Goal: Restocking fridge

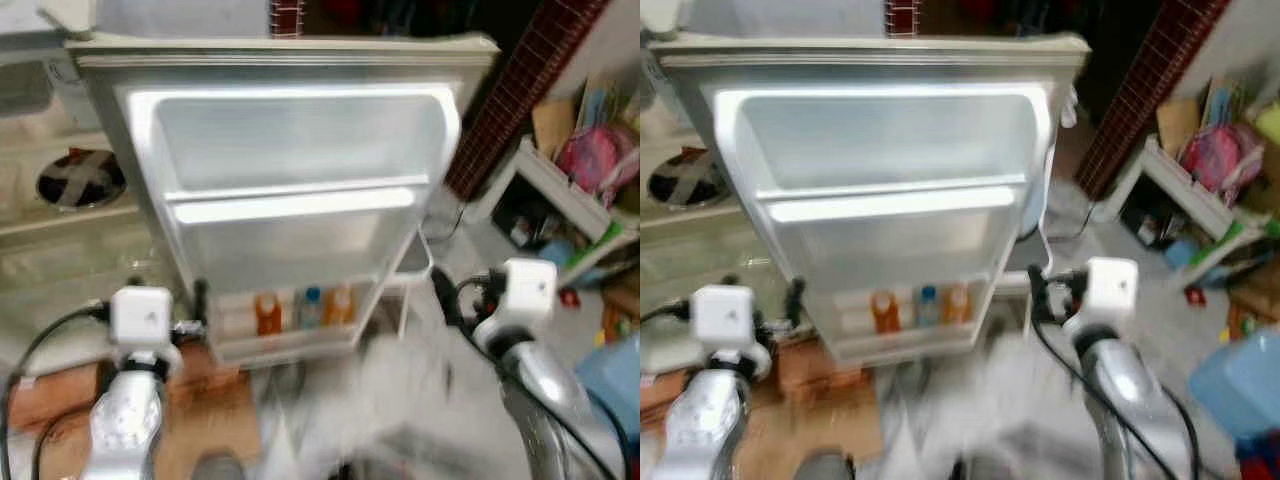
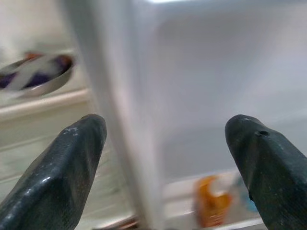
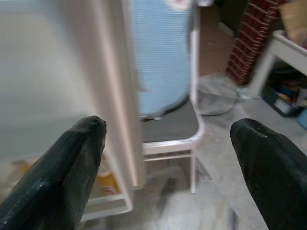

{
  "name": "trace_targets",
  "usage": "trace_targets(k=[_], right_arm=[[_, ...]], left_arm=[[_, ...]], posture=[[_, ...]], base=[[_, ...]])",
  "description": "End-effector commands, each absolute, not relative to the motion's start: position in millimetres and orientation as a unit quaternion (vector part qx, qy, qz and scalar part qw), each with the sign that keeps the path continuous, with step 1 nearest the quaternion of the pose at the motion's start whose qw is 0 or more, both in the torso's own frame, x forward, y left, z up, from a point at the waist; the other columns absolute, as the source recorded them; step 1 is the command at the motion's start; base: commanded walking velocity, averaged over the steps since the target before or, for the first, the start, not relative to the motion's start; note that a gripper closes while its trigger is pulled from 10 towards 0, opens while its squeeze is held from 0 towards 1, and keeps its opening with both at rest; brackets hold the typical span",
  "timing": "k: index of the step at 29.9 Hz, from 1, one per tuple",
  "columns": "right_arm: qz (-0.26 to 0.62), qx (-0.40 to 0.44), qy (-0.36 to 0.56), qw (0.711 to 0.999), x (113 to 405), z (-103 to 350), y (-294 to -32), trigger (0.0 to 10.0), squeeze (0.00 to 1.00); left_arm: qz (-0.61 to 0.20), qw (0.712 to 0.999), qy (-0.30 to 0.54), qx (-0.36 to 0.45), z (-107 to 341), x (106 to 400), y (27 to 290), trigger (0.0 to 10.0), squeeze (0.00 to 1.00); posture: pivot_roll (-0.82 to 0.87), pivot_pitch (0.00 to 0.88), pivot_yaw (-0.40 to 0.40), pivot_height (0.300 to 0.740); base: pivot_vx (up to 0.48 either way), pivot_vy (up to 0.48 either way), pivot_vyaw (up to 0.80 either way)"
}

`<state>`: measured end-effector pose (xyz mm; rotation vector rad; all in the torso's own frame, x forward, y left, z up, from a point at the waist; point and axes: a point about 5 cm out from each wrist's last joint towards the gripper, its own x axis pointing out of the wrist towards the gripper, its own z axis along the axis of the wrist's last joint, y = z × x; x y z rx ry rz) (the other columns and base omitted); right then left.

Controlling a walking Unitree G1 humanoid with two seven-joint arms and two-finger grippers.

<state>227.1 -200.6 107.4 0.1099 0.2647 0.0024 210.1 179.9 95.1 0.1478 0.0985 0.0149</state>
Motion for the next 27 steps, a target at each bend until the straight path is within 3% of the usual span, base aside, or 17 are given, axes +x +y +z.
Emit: trace_targets(k=[1, 5, 18, 27], right_arm=[[0.022, 0.071, 0.152, 0.986, 227.0, 102.3, -194.0, 10.0, 0.0], [0.08, 0.075, 0.162, 0.981, 225.5, 99.6, -182.5, 10.0, 0.0], [0.163, 0.105, 0.2, 0.961, 222.6, 89.4, -180.0, 10.0, 0.0], [0.129, 0.073, 0.128, 0.981, 263.9, 109.0, -194.3, 10.0, 0.0]], left_arm=[[0.02, 0.995, 0.057, 0.083, 93.6, 207.8, 187.4, 10.0, 0.0], [0.02, 0.995, 0.058, 0.082, 93.1, 207.6, 187.8, 10.0, 0.0], [0.017, 0.995, 0.059, 0.084, 92.3, 209.1, 187.9, 10.0, 0.0], [0.021, 0.994, 0.056, 0.091, 92.9, 214.6, 188.6, 10.0, 0.0]], posture=[[0.01, 0.106, -0.069, 0.74], [0.01, 0.107, -0.067, 0.74], [0.01, 0.108, -0.063, 0.74], [0.01, 0.107, -0.06, 0.74]], base=[[0.0, -0.39, 0.0], [0.0, -0.395, 0.0], [0.0, -0.392, 0.0], [0.0, -0.309, 0.0]])
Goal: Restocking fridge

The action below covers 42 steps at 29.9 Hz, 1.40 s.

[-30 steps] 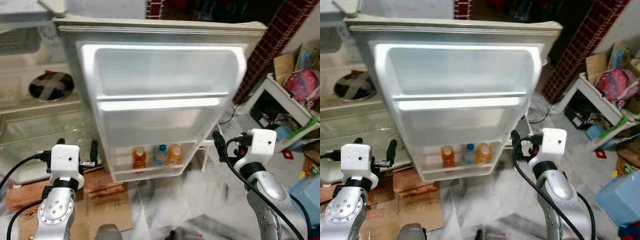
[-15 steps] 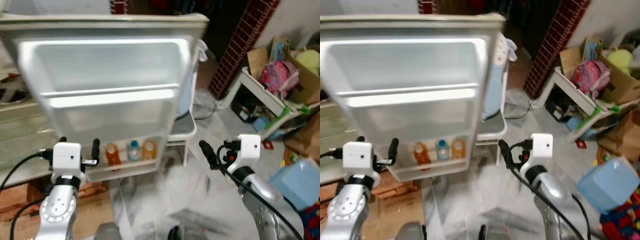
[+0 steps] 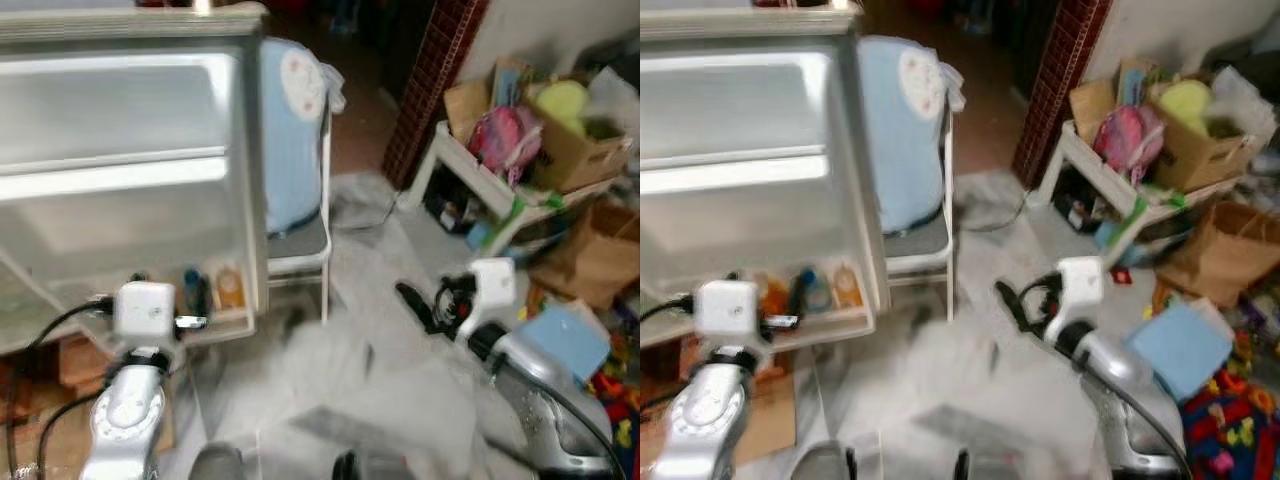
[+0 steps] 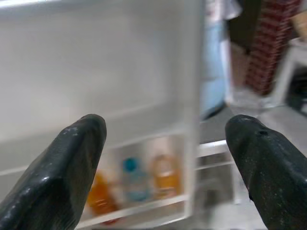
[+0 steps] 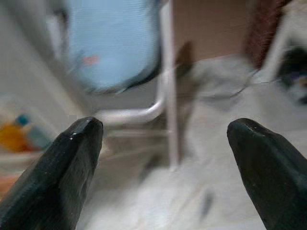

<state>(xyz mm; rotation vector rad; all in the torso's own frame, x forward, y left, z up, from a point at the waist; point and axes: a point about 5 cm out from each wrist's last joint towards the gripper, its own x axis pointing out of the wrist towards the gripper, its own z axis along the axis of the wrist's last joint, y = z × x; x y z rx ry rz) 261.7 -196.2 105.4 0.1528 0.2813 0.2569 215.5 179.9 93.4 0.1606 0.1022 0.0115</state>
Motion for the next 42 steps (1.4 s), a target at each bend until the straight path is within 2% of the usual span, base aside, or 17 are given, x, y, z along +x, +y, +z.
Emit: trace_targets(k=[1, 2, 8, 18, 26, 42], right_arm=[[0.125, 0.074, 0.113, 0.983, 270.8, 114.5, -194.7, 10.0, 0.0], [0.127, 0.06, 0.085, 0.987, 281.4, 125.0, -193.1, 10.0, 0.0], [0.136, 0.066, 0.038, 0.988, 297.9, 143.0, -179.6, 10.0, 0.0], [0.14, 0.08, 0.008, 0.987, 305.6, 150.3, -162.3, 10.0, 0.0], [0.122, 0.078, -0.013, 0.989, 308.6, 156.3, -158.8, 10.0, 0.0], [0.07, 0.048, -0.039, 0.996, 314.0, 162.8, -161.3, 10.0, 0.0]], left_arm=[[0.023, 0.994, 0.055, 0.091, 93.1, 215.1, 188.9, 10.0, 0.0], [0.028, 0.994, 0.053, 0.088, 93.4, 215.8, 189.7, 10.0, 0.0], [0.043, 0.995, 0.05, 0.078, 94.2, 218.5, 192.1, 10.0, 0.0], [0.056, 0.995, 0.041, 0.074, 95.7, 224.9, 195.7, 10.0, 0.0], [0.06, 0.995, 0.036, 0.069, 96.1, 227.5, 198.0, 10.0, 0.0], [0.057, 0.996, 0.034, 0.067, 95.2, 227.9, 197.1, 10.0, 0.0]], posture=[[0.01, 0.106, -0.06, 0.74], [0.02, 0.105, -0.061, 0.74], [0.03, 0.1, -0.064, 0.74], [0.03, 0.093, -0.063, 0.74], [0.03, 0.085, -0.061, 0.74], [0.04, 0.082, -0.057, 0.74]], base=[[0.0, -0.247, 0.0], [0.0, 0.0, 0.0], [0.0, 0.0, 0.63], [0.0, 0.0, 0.77], [0.313, 0.0, 0.72], [0.457, 0.0, 0.0]])
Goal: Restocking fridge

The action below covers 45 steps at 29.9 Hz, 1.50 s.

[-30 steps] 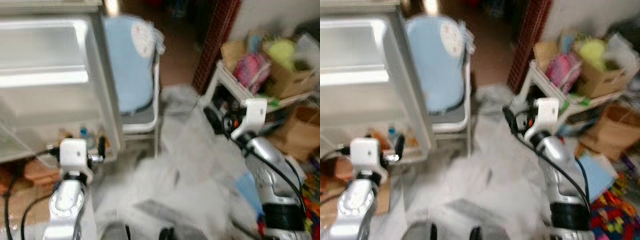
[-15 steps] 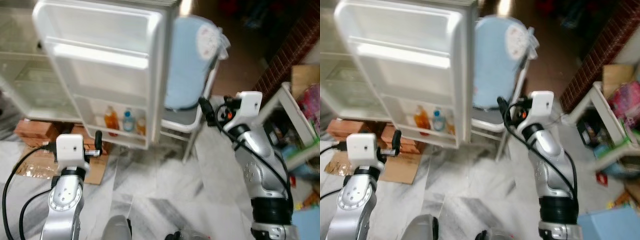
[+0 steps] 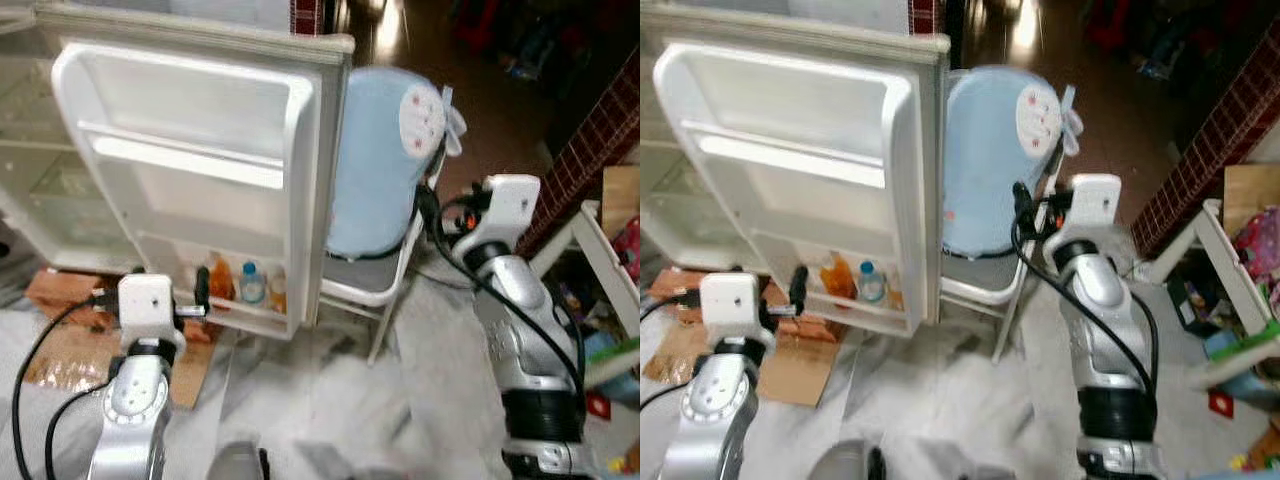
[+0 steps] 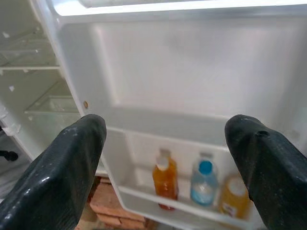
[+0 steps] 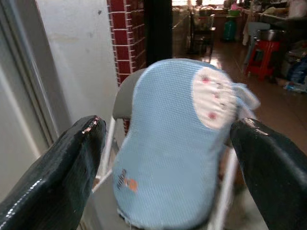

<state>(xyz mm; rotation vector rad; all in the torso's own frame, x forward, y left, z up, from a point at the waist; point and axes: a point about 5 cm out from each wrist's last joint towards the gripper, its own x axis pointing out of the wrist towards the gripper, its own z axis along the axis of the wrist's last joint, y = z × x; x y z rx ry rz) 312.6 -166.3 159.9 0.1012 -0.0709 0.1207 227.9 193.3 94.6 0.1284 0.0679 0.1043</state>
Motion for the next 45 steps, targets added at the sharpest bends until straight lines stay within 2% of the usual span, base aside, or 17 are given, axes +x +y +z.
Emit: trace_targets(k=[1, 5, 12, 15, 21, 24, 31, 37, 39, 45], right_arm=[[0.068, 0.047, -0.038, 0.996, 314.4, 162.3, -161.4, 10.0, 0.0], [0.072, 0.039, -0.038, 0.996, 315.2, 160.8, -159.9, 10.0, 0.0], [0.073, 0.041, -0.043, 0.996, 319.1, 162.6, -155.0, 10.0, 0.0], [0.072, 0.045, -0.043, 0.995, 322.1, 163.1, -153.0, 10.0, 0.0], [0.076, 0.049, -0.046, 0.995, 330.8, 165.4, -146.5, 10.0, 0.0], [0.083, 0.054, -0.044, 0.994, 336.5, 167.5, -139.4, 10.0, 0.0], [0.123, 0.083, -0.05, 0.988, 348.7, 178.4, -117.2, 10.0, 0.0], [0.24, 0.141, -0.04, 0.96, 343.6, 183.4, -98.1, 10.0, 0.0], [0.263, 0.133, -0.04, 0.955, 341.1, 183.5, -98.2, 10.0, 0.0], [0.258, 0.13, -0.038, 0.957, 342.6, 181.0, -105.6, 10.0, 0.0]], left_arm=[[0.057, 0.996, 0.034, 0.066, 95.0, 228.1, 196.8, 10.0, 0.0], [0.056, 0.996, 0.035, 0.064, 94.3, 227.9, 195.2, 10.0, 0.0], [0.067, 0.995, 0.055, 0.05, 89.2, 227.4, 193.7, 10.0, 0.0], [0.073, 0.992, 0.096, 0.039, 79.1, 222.1, 194.2, 10.0, 0.0], [0.039, 0.992, 0.115, 0.019, 75.9, 216.1, 189.2, 10.0, 0.0], [0.042, 0.99, 0.128, 0.034, 74.8, 215.4, 189.5, 10.0, 0.0], [0.1, 0.983, 0.154, -0.001, 68.6, 210.8, 203.8, 10.0, 0.0], [0.099, 0.983, 0.157, 0.006, 70.1, 211.0, 204.4, 10.0, 0.0], [0.106, 0.982, 0.159, 0.002, 70.1, 210.6, 205.9, 10.0, 0.0], [0.131, 0.976, 0.17, -0.023, 66.6, 208.3, 211.7, 10.0, 0.0]], posture=[[0.04, 0.082, -0.058, 0.74], [0.04, 0.083, -0.058, 0.74], [0.04, 0.083, -0.06, 0.74], [0.05, 0.084, -0.06, 0.74], [0.06, 0.088, -0.06, 0.74], [0.06, 0.087, -0.059, 0.74], [0.07, 0.086, -0.059, 0.74], [0.08, 0.084, -0.059, 0.74], [0.07, 0.084, -0.057, 0.74], [0.07, 0.081, -0.054, 0.74]], base=[[0.48, 0.0, 0.0], [0.48, 0.0, 0.15], [0.0, 0.0, 0.8], [0.0, 0.0, 0.61], [0.0, 0.0, 0.46], [0.0, 0.0, 0.0], [0.0, 0.0, 0.0], [0.0, 0.0, 0.0], [0.0, 0.0, 0.0], [0.0, 0.0, 0.0]])
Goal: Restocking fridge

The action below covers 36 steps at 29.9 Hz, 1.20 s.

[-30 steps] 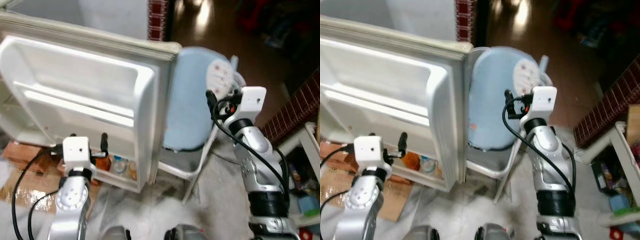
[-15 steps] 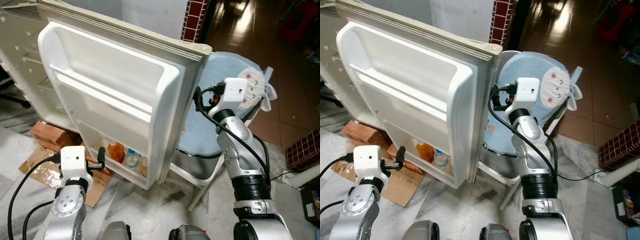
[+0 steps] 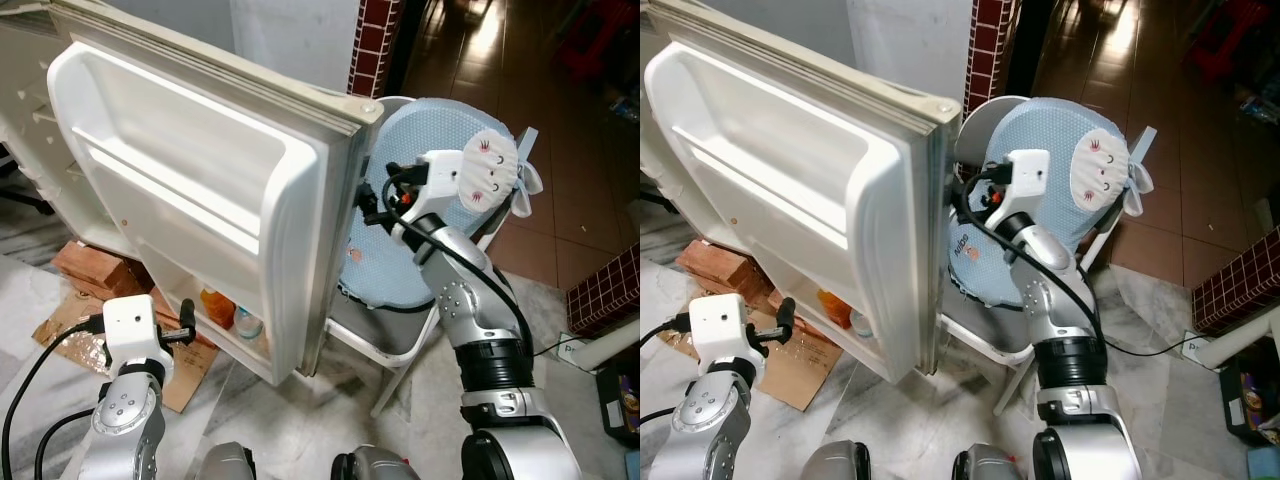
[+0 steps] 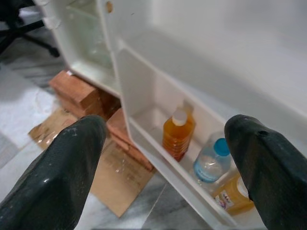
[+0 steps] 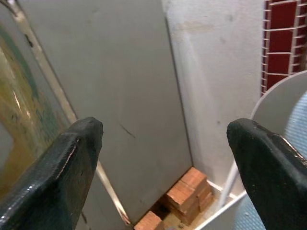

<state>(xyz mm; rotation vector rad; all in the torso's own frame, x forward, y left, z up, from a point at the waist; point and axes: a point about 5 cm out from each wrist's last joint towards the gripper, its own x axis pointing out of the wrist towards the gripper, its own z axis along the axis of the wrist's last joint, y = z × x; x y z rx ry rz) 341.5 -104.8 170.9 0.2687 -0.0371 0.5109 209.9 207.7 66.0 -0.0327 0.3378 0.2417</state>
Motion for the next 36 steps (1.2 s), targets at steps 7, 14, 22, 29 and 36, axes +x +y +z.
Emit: trace_targets(k=[7, 14, 22, 29, 36], right_arm=[[0.27, 0.124, -0.033, 0.954, 341.6, 179.9, -106.8, 10.0, 0.0], [0.296, 0.115, -0.029, 0.948, 340.3, 180.3, -106.5, 10.0, 0.0], [0.297, 0.09, -0.024, 0.95, 342.8, 177.7, -114.8, 10.0, 0.0], [0.295, 0.081, -0.021, 0.952, 343.1, 174.6, -114.6, 10.0, 0.0], [0.292, 0.061, -0.011, 0.954, 344.6, 170.4, -116.5, 10.0, 0.0]], left_arm=[[0.127, 0.976, 0.173, -0.02, 66.1, 209.4, 211.6, 10.0, 0.0], [0.126, 0.976, 0.176, -0.021, 65.5, 210.5, 211.6, 10.0, 0.0], [0.121, 0.976, 0.179, -0.016, 64.3, 213.0, 211.2, 10.0, 0.0], [0.119, 0.977, 0.175, -0.008, 65.3, 215.0, 211.6, 10.0, 0.0], [0.117, 0.978, 0.172, 0.001, 66.2, 216.8, 212.0, 10.0, 0.0]], posture=[[0.07, 0.079, -0.054, 0.74], [0.07, 0.074, -0.052, 0.74], [0.07, 0.069, -0.048, 0.74], [0.08, 0.063, -0.046, 0.74], [0.08, 0.058, -0.045, 0.74]], base=[[0.0, 0.249, 0.0], [0.0, 0.48, 0.0], [0.0, 0.48, 0.0], [0.0, 0.474, 0.0], [0.0, 0.359, 0.0]])
